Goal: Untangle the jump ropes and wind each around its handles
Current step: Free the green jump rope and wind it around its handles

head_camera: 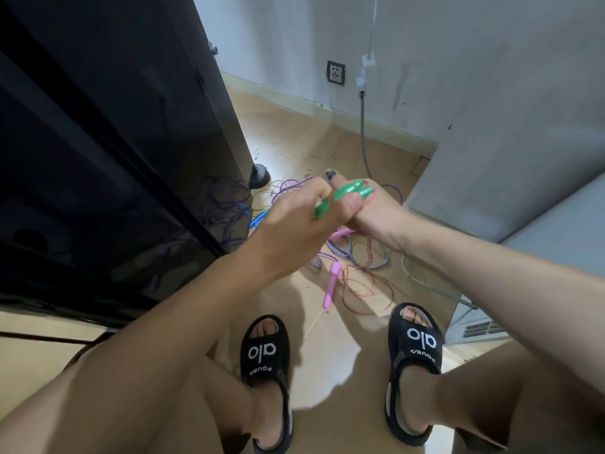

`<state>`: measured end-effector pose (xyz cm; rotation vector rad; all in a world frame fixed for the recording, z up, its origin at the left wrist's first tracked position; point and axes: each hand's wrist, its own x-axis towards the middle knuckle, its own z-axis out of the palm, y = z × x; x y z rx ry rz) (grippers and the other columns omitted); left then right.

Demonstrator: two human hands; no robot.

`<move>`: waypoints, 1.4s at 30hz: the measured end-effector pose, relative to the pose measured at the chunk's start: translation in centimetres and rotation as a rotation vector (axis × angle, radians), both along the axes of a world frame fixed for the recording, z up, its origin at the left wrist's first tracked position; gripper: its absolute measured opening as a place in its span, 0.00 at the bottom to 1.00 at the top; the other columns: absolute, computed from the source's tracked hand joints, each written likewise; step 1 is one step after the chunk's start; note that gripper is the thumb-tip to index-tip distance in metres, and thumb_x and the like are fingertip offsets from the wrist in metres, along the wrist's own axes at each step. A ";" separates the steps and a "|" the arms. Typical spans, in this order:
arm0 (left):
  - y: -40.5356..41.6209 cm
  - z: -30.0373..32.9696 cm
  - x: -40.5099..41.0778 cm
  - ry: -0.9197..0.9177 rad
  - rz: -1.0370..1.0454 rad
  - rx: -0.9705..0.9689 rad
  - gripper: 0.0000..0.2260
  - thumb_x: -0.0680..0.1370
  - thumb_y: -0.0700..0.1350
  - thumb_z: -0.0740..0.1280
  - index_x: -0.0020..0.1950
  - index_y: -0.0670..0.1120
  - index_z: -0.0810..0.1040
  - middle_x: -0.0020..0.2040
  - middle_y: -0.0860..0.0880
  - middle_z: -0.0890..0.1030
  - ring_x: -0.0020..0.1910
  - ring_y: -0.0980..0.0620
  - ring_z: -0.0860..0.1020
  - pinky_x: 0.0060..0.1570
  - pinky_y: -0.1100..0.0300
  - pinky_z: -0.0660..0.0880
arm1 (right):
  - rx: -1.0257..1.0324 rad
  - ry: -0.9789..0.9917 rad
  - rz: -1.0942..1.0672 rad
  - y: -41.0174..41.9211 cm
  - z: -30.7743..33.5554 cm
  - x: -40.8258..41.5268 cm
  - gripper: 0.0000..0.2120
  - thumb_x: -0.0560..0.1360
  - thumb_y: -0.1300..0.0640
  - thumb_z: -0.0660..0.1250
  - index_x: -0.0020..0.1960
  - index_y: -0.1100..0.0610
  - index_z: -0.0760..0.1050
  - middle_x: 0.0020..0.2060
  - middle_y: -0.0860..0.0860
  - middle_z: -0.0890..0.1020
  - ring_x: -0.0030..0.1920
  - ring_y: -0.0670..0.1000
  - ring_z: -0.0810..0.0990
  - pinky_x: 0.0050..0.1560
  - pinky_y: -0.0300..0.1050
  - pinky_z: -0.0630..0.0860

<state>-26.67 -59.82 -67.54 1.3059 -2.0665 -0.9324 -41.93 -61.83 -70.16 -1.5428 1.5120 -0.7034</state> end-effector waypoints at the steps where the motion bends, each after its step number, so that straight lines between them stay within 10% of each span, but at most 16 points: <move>1: -0.4 0.0 0.0 0.027 0.057 0.048 0.24 0.75 0.67 0.60 0.45 0.46 0.73 0.28 0.55 0.73 0.28 0.58 0.68 0.33 0.59 0.65 | 0.012 0.005 -0.038 0.2 -0.3 0.3 0.15 0.82 0.56 0.59 0.36 0.53 0.69 0.29 0.46 0.72 0.28 0.47 0.68 0.31 0.42 0.70; 7: -3.9 -0.9 1.5 0.230 0.279 0.199 0.15 0.81 0.64 0.60 0.43 0.55 0.76 0.29 0.55 0.71 0.31 0.49 0.68 0.33 0.55 0.66 | -0.020 -0.019 -0.070 1.4 -0.2 1.4 0.21 0.81 0.50 0.56 0.36 0.60 0.75 0.21 0.45 0.69 0.28 0.48 0.67 0.46 0.56 0.80; 12: -4.7 -2.9 2.8 -0.212 0.253 0.064 0.22 0.81 0.67 0.53 0.51 0.50 0.73 0.44 0.47 0.80 0.47 0.44 0.78 0.48 0.49 0.73 | -0.171 0.159 -0.008 1.9 0.9 1.0 0.19 0.80 0.49 0.57 0.37 0.62 0.70 0.26 0.48 0.69 0.31 0.49 0.67 0.37 0.49 0.70; 20: -2.8 -2.4 1.3 -0.367 -0.023 -0.038 0.11 0.83 0.57 0.48 0.48 0.58 0.66 0.39 0.50 0.74 0.43 0.40 0.75 0.41 0.49 0.67 | -0.284 0.169 0.070 0.9 3.7 -0.6 0.20 0.81 0.48 0.60 0.37 0.60 0.75 0.24 0.48 0.69 0.28 0.45 0.64 0.32 0.42 0.61; 28: -0.1 -1.5 1.3 -0.360 -0.170 -0.235 0.24 0.78 0.64 0.43 0.52 0.47 0.67 0.32 0.51 0.75 0.32 0.46 0.72 0.35 0.50 0.67 | -0.175 0.084 0.227 -0.4 4.0 -0.9 0.23 0.82 0.47 0.61 0.33 0.60 0.68 0.32 0.55 0.66 0.32 0.50 0.65 0.33 0.45 0.62; 36: 1.1 -0.3 0.6 -0.390 -0.129 -0.211 0.24 0.73 0.72 0.55 0.48 0.51 0.70 0.34 0.55 0.73 0.35 0.52 0.72 0.36 0.55 0.63 | 0.003 -0.047 0.199 -0.8 3.2 -1.2 0.29 0.78 0.47 0.68 0.36 0.71 0.66 0.30 0.57 0.63 0.32 0.54 0.59 0.33 0.46 0.57; 42: 1.3 0.2 0.3 -0.062 0.014 -0.116 0.16 0.71 0.62 0.71 0.43 0.51 0.78 0.34 0.53 0.77 0.34 0.56 0.74 0.37 0.62 0.71 | 0.088 -0.023 0.154 0.0 1.0 -0.5 0.14 0.57 0.43 0.64 0.27 0.55 0.74 0.24 0.45 0.68 0.30 0.47 0.65 0.31 0.38 0.65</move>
